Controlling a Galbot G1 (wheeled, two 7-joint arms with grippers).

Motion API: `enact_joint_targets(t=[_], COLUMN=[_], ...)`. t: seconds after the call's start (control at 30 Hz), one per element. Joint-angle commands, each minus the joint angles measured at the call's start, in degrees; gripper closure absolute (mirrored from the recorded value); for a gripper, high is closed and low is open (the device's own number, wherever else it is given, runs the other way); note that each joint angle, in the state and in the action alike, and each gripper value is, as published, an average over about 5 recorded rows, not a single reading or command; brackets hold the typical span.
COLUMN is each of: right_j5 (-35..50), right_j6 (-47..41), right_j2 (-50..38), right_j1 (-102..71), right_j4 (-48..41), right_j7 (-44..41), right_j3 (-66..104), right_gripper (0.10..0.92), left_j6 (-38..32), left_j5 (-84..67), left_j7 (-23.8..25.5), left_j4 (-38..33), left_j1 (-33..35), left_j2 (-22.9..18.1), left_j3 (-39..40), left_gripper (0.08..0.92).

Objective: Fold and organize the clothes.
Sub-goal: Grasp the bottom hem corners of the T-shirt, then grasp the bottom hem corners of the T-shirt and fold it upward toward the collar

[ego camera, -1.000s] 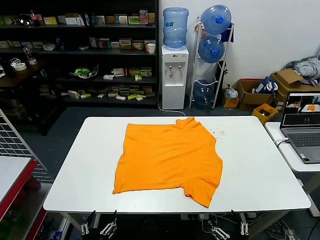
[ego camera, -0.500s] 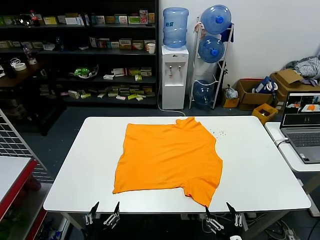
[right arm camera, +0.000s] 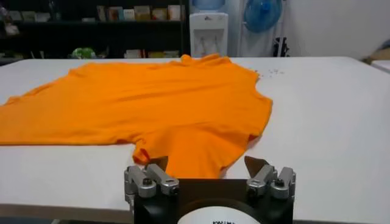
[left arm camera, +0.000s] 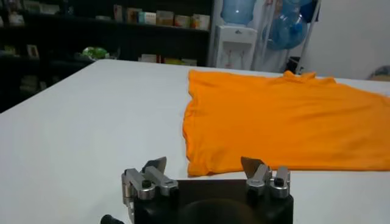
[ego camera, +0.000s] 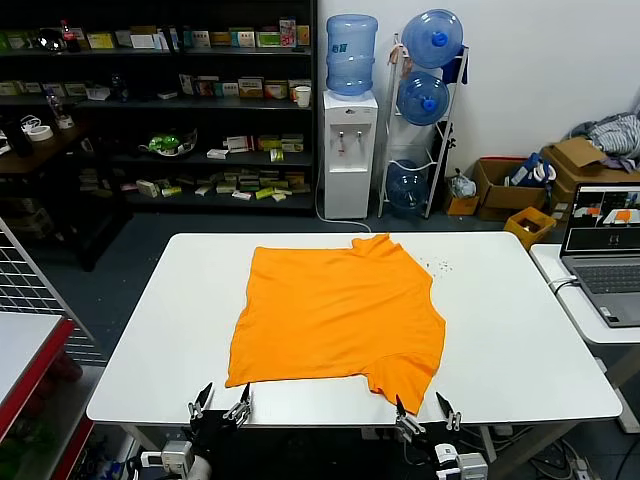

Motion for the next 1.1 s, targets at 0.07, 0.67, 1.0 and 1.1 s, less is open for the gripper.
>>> enact_joint_targets(t=[0.07, 0.67, 1.0, 1.1], right_j5=[-0.6, -0.9, 0.1, 1.0], right_j6=[-1.8, -1.7, -0.5, -0.5], right_j2=[0.6, 0.7, 0.1, -1.6], right_j1=[2.1, 1.0, -1.8, -5.0], right_j4=[-1.9, -1.3, 2.6, 5.9], right_j7=[0.9, 1.2, 1.6, 2.1], right_j3=[-0.6, -0.6, -0.7, -0.7], right_gripper=[0.251, 0.767, 0.9, 0.9], left_j6=[2.4, 3.7, 3.6, 3.9], left_j5=[-0.6, -1.1, -1.5, -2.5], left_j7=[-1.0, -0.8, -1.5, -2.5], left_j4=[3.2, 3.3, 1.5, -1.8], left_j1=[-5.0, -4.8, -3.8, -1.6], left_j2=[0.1, -0.4, -0.1, 1.4], left_j3=[1.5, 2.5, 2.7, 2.6], left_gripper=[0.182, 0.644, 0.894, 0.9])
